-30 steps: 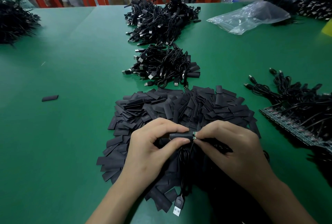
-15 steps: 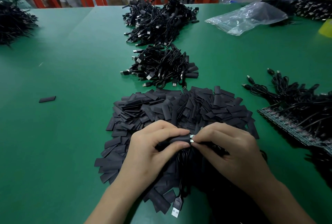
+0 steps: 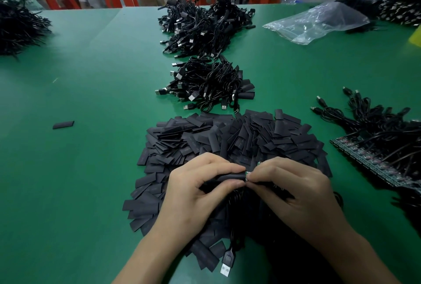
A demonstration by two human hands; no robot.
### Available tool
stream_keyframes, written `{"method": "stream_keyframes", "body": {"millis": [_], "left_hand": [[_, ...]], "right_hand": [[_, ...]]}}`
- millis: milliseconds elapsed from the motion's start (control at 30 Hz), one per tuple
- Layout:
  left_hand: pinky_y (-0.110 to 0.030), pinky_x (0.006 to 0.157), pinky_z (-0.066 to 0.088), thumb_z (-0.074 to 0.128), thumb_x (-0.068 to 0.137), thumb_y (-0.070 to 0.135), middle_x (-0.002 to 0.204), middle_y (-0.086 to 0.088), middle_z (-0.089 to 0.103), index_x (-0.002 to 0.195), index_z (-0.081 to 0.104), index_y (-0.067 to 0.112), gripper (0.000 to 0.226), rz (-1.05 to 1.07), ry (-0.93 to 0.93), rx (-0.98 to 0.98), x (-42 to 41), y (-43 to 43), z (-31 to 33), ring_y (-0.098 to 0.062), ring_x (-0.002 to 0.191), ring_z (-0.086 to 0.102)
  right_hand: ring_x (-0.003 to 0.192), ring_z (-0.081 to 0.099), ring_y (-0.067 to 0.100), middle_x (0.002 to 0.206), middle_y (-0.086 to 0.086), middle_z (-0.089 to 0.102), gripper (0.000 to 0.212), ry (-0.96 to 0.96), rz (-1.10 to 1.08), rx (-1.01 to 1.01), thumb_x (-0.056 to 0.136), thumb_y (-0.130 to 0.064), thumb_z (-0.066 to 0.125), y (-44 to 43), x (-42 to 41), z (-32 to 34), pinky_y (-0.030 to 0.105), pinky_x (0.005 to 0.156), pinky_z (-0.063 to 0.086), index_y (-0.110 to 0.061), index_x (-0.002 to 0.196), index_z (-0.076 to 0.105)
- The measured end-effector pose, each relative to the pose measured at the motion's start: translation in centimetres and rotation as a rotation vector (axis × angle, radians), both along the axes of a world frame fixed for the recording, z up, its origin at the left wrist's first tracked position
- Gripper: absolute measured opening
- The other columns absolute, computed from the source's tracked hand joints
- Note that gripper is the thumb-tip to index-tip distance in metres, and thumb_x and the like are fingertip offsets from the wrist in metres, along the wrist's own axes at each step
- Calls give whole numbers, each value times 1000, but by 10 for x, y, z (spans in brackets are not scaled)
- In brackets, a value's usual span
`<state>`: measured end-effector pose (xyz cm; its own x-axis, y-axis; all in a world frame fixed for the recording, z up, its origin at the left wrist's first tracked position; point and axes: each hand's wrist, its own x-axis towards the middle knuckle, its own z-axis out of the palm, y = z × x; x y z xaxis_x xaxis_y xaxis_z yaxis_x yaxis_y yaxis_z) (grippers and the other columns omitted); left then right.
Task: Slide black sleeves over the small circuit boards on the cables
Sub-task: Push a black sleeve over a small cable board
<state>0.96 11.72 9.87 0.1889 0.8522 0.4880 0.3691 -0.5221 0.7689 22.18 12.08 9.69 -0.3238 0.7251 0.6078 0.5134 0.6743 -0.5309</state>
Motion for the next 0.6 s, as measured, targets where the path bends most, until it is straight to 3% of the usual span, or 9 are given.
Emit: {"method": "stream_keyframes", "body": {"millis": [100, 233, 333, 400, 467, 600], "left_hand": [[-20, 85, 51, 80, 85, 19, 99, 9, 73, 103, 81, 17, 18, 26, 17, 10, -1, 1, 0, -10, 95, 70], [-20, 83, 51, 80, 86, 19, 97, 7, 72, 102, 81, 16, 17, 83, 38, 67, -2, 1, 2, -10, 94, 69], [-17, 83, 50, 81, 85, 17, 96, 5, 71, 102, 81, 13, 17, 108, 74, 115, -1, -1, 1, -7, 92, 68], [-18, 82, 50, 81, 86, 17, 96, 5, 71, 103, 81, 12, 17, 108, 89, 138, 1, -3, 0, -6, 92, 67], [-18, 82, 51, 80, 87, 17, 97, 5, 70, 103, 81, 12, 17, 105, 107, 161, 2, -3, -1, -6, 92, 67], [-17, 83, 50, 79, 89, 18, 98, 6, 69, 106, 80, 13, 18, 115, 111, 187, 3, -4, -2, -5, 93, 66]], "right_hand": [[93, 70, 6, 98, -12, 72, 10, 18, -2, -50, 89, -20, 79, -1, -2, 4, 28, 79, 55, -17, 98, 76], [86, 71, 6, 93, -14, 72, 28, 163, -38, -289, 87, -36, 76, -5, -5, 13, 18, 75, 53, -30, 112, 65], [72, 69, 14, 80, -6, 71, 19, 272, -32, -423, 93, -45, 62, -7, -8, 17, 25, 64, 53, -28, 101, 67], [61, 64, 12, 68, -6, 66, 26, 255, -44, -459, 96, -47, 55, -7, -11, 18, 21, 55, 46, -25, 89, 67], [53, 56, 9, 61, -4, 60, 26, 220, -62, -468, 98, -39, 57, -8, -13, 18, 17, 51, 39, -22, 80, 64], [55, 55, 10, 63, -4, 60, 19, 185, -89, -475, 95, -26, 59, -9, -13, 19, 17, 52, 40, -22, 76, 62]]}}
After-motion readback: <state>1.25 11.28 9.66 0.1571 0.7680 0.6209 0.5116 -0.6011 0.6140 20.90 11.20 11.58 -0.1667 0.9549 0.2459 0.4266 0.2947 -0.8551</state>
